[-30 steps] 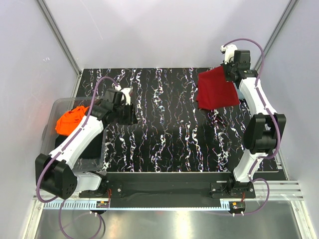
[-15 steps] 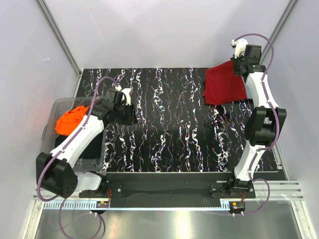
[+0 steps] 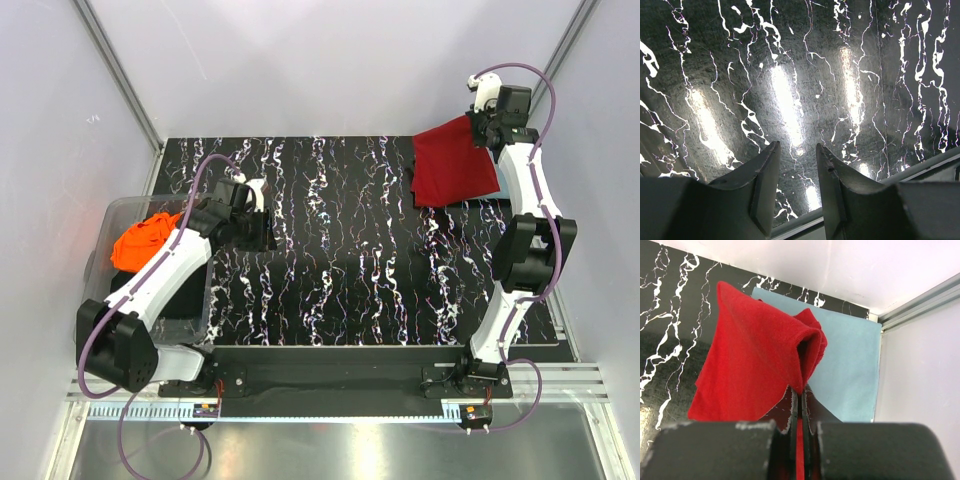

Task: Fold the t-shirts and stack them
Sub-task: Neatly place the folded tshirt to the corner

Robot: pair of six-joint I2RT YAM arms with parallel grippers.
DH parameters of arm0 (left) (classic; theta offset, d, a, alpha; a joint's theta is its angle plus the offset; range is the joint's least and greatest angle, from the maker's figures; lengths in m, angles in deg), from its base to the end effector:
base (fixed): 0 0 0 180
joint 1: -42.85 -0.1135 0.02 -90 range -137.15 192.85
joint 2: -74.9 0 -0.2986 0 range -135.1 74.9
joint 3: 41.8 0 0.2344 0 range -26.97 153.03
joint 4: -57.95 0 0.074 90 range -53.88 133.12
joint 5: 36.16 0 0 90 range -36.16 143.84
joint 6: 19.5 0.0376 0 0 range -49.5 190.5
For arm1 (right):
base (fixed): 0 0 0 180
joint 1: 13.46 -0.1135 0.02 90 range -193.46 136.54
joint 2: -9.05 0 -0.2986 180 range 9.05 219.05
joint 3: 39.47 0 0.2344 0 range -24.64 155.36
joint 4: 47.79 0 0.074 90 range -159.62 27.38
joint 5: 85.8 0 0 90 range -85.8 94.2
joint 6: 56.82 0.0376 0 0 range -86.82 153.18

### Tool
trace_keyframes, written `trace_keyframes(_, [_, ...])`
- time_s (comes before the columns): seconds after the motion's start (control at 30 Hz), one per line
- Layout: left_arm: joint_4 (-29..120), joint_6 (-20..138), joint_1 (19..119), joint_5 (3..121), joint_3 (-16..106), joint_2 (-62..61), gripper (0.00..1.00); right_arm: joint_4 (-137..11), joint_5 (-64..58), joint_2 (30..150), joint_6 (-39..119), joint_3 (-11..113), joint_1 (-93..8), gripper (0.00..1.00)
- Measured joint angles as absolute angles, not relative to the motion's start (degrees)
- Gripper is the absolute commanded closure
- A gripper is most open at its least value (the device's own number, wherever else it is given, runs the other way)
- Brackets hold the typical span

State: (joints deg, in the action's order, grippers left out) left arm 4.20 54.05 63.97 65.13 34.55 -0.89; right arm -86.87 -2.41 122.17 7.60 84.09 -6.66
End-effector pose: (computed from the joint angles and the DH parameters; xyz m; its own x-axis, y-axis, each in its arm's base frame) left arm 0.2282 -0.0961 0.3165 -0.8473 0.0296 -0.5303 0.2323 0.9185 -0.3200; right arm 0.4627 -0.0508 0.3772 -0.4368 -0.3799 -0.8154 -0.1899 0.9250 -0.3292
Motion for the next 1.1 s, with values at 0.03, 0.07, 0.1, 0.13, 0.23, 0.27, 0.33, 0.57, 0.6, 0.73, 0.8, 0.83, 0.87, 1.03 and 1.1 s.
trace_keyframes(0.03, [4.22, 54.05, 63.95, 65.11, 34.55, -0.92, 0.60, -86.76, -2.45, 122.17, 7.55, 84.06, -6.66, 1.00])
trace_keyframes(0.07, [4.20, 54.05, 63.95, 65.06, 34.55, -0.94, 0.60, -86.47, -2.52, 122.17, 7.49, 84.02, -6.66, 1.00])
trace_keyframes(0.1, [4.20, 54.05, 63.97, 65.02, 34.55, -0.94, 0.60, -86.21, -2.56, 122.17, 7.47, 84.00, -6.61, 1.00])
trace_keyframes(0.13, [4.20, 54.05, 63.95, 65.00, 34.55, -0.96, 0.60, -86.04, -2.61, 122.17, 7.47, 84.00, -6.59, 1.00])
trace_keyframes(0.23, [4.20, 54.05, 63.95, 64.98, 34.55, -0.94, 0.60, -85.58, -2.87, 122.17, 7.42, 84.00, -6.48, 1.00])
trace_keyframes(0.27, [4.20, 54.05, 63.97, 64.98, 34.55, -0.96, 0.60, -85.40, -2.91, 122.17, 7.40, 84.00, -6.44, 1.00])
trace_keyframes(0.33, [4.20, 54.05, 63.97, 64.98, 34.55, -0.96, 0.60, -84.90, -2.98, 122.17, 7.38, 84.00, -6.28, 1.00])
trace_keyframes(0.57, [4.20, 54.05, 63.97, 64.52, 34.55, -1.13, 0.60, -83.96, -3.42, 122.22, 7.58, 83.89, -4.60, 1.00])
trace_keyframes(0.6, [4.20, 54.05, 63.97, 64.43, 34.55, -1.18, 0.60, -83.46, -3.50, 122.30, 7.75, 83.87, -4.27, 1.00])
trace_keyframes(0.73, [4.18, 54.05, 63.97, 64.10, 34.55, -1.64, 0.60, -80.09, -4.46, 123.86, 8.89, 83.87, -2.50, 1.00])
trace_keyframes(0.8, [4.18, 54.05, 63.97, 63.91, 34.55, -2.12, 0.60, -78.80, -4.75, 125.54, 9.43, 84.26, -1.74, 1.00])
trace_keyframes(0.83, [4.18, 54.05, 63.97, 63.88, 34.55, -2.25, 0.60, -78.17, -4.90, 126.74, 9.70, 84.68, -1.37, 1.00])
trace_keyframes(0.87, [4.18, 54.05, 63.97, 63.86, 34.55, -2.53, 0.60, -77.80, -4.95, 128.34, 10.00, 85.33, -0.97, 1.00])
trace_keyframes(1.03, [4.07, 54.05, 63.97, 63.64, 34.55, -3.32, 0.60, -76.66, -4.84, 136.66, 11.53, 89.99, 0.56, 1.00])
trace_keyframes(1.1, [4.02, 54.05, 63.97, 63.56, 34.55, -3.34, 0.60, -76.46, -3.96, 139.59, 12.47, 91.91, 1.23, 1.00])
